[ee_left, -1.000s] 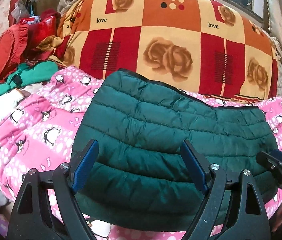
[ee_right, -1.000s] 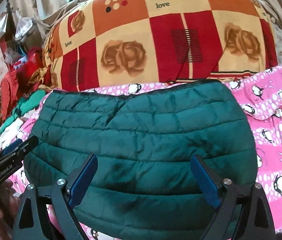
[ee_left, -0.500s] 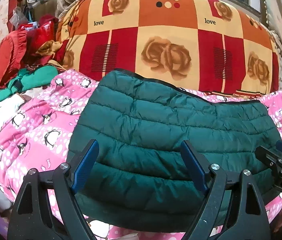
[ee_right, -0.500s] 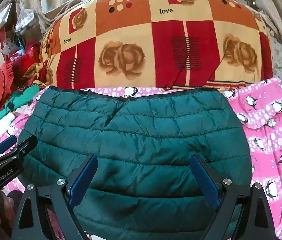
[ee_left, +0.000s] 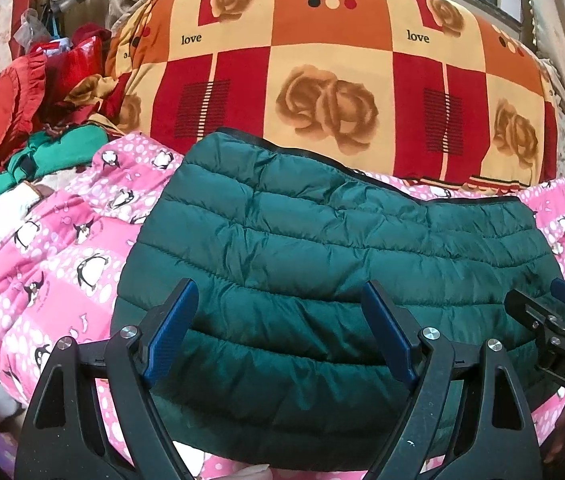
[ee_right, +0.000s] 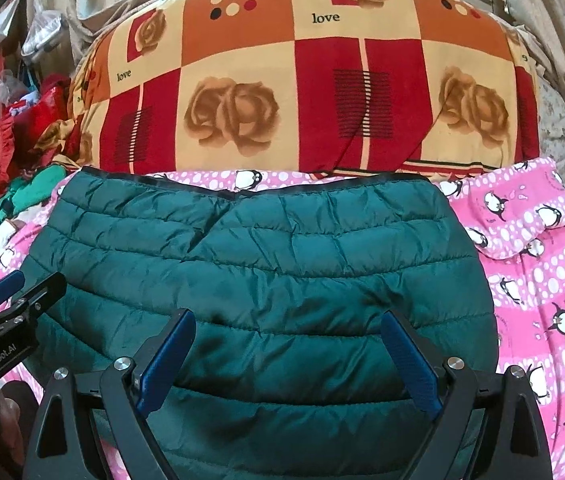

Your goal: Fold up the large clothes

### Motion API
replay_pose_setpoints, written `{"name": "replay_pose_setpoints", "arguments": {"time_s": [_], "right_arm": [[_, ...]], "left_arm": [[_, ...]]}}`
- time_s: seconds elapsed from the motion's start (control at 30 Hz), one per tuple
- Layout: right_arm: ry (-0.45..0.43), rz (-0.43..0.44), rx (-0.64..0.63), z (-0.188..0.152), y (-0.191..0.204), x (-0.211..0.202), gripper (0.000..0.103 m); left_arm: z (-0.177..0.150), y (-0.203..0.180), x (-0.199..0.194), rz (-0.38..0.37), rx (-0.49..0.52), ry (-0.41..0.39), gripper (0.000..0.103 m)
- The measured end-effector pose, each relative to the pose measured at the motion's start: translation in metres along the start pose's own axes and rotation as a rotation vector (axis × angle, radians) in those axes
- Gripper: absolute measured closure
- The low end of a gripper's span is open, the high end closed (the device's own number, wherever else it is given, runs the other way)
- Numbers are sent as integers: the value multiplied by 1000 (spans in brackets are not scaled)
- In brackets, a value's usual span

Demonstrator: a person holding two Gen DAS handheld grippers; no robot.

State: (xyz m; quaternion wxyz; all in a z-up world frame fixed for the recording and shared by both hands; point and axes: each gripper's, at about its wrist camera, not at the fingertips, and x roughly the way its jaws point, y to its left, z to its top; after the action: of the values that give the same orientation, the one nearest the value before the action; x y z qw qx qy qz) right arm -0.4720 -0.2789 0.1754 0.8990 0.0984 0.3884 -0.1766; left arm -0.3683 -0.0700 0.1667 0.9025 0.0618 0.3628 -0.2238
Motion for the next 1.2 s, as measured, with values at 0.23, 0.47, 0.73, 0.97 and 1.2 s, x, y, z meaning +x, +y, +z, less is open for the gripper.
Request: {"name": "replay_pose_setpoints", "arguments": {"time_s": [0.23,0.47,0.73,0.97,1.2], "right_arm": [[14,-26,-3,2,-3,5,11],[26,-34,-6,5,-3,8,11],[28,-40,-10,5,-1,10,11],[26,-41,-10,6,-1,10,11],[24,-38,-10,6,-2,10,11]], "left_arm": [[0,0,7,3,-2,18,19],[3,5,11,4,-19,25,19],[3,7,11,3,-23,26,19],[3,8,12,3,-25,27,19],[3,9,12,4,-25,24,19]]}}
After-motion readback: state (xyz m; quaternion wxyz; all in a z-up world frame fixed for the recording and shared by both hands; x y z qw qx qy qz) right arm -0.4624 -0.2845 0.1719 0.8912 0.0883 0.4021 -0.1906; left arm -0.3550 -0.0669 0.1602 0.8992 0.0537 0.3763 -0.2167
